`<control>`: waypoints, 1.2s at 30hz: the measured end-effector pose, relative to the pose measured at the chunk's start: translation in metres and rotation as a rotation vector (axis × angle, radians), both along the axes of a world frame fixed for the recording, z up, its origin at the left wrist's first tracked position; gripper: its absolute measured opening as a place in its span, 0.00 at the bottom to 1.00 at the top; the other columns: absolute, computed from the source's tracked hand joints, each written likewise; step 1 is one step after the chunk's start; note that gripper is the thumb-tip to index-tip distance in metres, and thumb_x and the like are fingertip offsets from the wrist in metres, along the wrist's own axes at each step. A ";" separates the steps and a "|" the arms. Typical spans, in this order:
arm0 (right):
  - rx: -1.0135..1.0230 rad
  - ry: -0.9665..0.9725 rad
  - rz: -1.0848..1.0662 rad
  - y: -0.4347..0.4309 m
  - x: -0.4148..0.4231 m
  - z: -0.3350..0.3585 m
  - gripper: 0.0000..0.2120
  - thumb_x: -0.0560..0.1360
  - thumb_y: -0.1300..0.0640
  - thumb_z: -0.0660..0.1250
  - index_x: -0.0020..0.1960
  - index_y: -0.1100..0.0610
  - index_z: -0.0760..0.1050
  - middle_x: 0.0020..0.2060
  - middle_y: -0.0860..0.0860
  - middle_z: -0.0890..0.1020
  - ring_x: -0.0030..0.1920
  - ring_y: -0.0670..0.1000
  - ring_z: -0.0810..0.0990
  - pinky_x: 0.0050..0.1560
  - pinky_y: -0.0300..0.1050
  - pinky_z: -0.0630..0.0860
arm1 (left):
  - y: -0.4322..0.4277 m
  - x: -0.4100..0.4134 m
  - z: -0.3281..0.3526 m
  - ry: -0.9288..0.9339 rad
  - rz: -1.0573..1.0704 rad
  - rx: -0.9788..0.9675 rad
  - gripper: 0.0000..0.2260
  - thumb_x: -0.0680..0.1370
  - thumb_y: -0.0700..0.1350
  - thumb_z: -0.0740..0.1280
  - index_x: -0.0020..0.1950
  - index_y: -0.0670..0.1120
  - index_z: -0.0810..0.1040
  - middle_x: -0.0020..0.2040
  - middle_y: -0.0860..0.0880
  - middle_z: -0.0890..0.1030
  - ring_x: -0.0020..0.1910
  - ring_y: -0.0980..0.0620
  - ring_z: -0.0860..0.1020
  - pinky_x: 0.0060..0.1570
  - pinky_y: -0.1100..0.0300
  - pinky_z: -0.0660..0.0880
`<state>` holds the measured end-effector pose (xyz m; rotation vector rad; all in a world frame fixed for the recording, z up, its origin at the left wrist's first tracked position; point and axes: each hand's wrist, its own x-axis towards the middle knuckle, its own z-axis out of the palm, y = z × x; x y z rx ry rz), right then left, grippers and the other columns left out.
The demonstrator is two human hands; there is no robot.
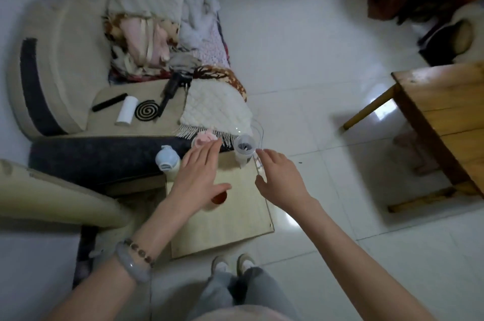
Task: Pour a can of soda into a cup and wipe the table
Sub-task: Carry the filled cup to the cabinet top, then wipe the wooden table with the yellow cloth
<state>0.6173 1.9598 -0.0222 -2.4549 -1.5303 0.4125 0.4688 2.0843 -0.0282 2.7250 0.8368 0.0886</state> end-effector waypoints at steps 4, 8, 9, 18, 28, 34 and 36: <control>0.170 -0.261 -0.134 -0.022 0.015 0.037 0.26 0.61 0.62 0.72 0.59 0.62 0.74 0.51 0.57 0.80 0.52 0.60 0.80 0.50 0.51 0.76 | -0.016 0.035 0.044 -0.066 -0.094 0.176 0.45 0.71 0.62 0.67 0.77 0.44 0.46 0.77 0.46 0.55 0.76 0.49 0.53 0.73 0.54 0.44; 0.129 -0.345 -0.262 -0.062 0.035 0.063 0.31 0.63 0.60 0.71 0.66 0.61 0.70 0.58 0.58 0.78 0.58 0.60 0.76 0.56 0.52 0.73 | -0.050 0.075 0.069 -0.132 -0.202 0.262 0.43 0.70 0.58 0.71 0.76 0.42 0.55 0.74 0.44 0.63 0.73 0.47 0.61 0.72 0.52 0.51; 0.114 -0.358 -0.286 -0.075 0.041 0.068 0.31 0.66 0.59 0.70 0.68 0.61 0.68 0.61 0.58 0.76 0.62 0.59 0.74 0.60 0.52 0.70 | -0.061 0.085 0.073 -0.140 -0.236 0.288 0.43 0.69 0.58 0.71 0.75 0.42 0.55 0.74 0.43 0.63 0.73 0.47 0.62 0.72 0.51 0.52; 0.115 -0.425 -0.545 -0.244 0.089 0.096 0.29 0.74 0.58 0.65 0.73 0.58 0.60 0.69 0.56 0.68 0.70 0.57 0.65 0.70 0.51 0.60 | -0.210 0.176 0.094 -0.133 -0.498 0.316 0.42 0.75 0.61 0.64 0.77 0.43 0.44 0.77 0.45 0.54 0.76 0.48 0.52 0.73 0.51 0.48; 0.100 -0.510 -0.811 -0.481 0.145 0.111 0.31 0.67 0.60 0.71 0.69 0.63 0.67 0.62 0.61 0.75 0.63 0.61 0.74 0.63 0.55 0.70 | -0.439 0.278 0.099 -0.266 -0.739 0.313 0.43 0.71 0.58 0.70 0.76 0.42 0.53 0.74 0.44 0.63 0.74 0.46 0.60 0.71 0.49 0.55; 0.076 -0.544 -0.956 -0.591 0.170 0.105 0.30 0.63 0.60 0.73 0.64 0.63 0.72 0.56 0.60 0.79 0.56 0.60 0.79 0.57 0.54 0.75 | -0.547 0.323 0.100 -0.308 -0.864 0.241 0.42 0.72 0.57 0.69 0.77 0.44 0.48 0.76 0.45 0.58 0.75 0.48 0.56 0.73 0.52 0.49; 0.076 -0.537 -0.998 -0.619 0.179 0.103 0.30 0.61 0.60 0.74 0.62 0.63 0.73 0.53 0.59 0.80 0.53 0.59 0.80 0.53 0.53 0.77 | -0.573 0.340 0.099 -0.307 -0.907 0.249 0.42 0.72 0.55 0.70 0.77 0.44 0.49 0.76 0.45 0.59 0.75 0.48 0.57 0.72 0.52 0.49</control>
